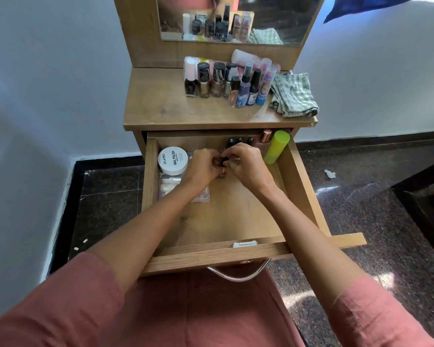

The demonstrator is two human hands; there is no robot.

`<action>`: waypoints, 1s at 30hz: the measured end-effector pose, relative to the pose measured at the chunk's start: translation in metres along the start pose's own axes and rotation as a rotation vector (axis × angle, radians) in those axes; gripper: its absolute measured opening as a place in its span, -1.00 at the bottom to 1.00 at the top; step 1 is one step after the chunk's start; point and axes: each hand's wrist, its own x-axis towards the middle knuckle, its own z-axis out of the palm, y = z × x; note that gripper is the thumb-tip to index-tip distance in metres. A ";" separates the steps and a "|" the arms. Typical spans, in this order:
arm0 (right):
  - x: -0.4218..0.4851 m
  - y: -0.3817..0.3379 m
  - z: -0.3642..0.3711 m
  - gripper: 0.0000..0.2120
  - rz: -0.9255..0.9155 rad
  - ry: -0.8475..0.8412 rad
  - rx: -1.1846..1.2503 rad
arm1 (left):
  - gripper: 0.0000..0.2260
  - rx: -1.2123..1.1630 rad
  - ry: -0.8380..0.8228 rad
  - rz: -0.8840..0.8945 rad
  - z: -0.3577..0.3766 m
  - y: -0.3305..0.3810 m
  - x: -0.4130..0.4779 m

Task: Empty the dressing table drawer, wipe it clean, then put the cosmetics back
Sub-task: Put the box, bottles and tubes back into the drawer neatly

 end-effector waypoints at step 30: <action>-0.003 0.015 0.004 -0.82 0.110 0.003 -0.007 | -0.88 -0.037 0.129 -0.032 0.015 -0.006 0.012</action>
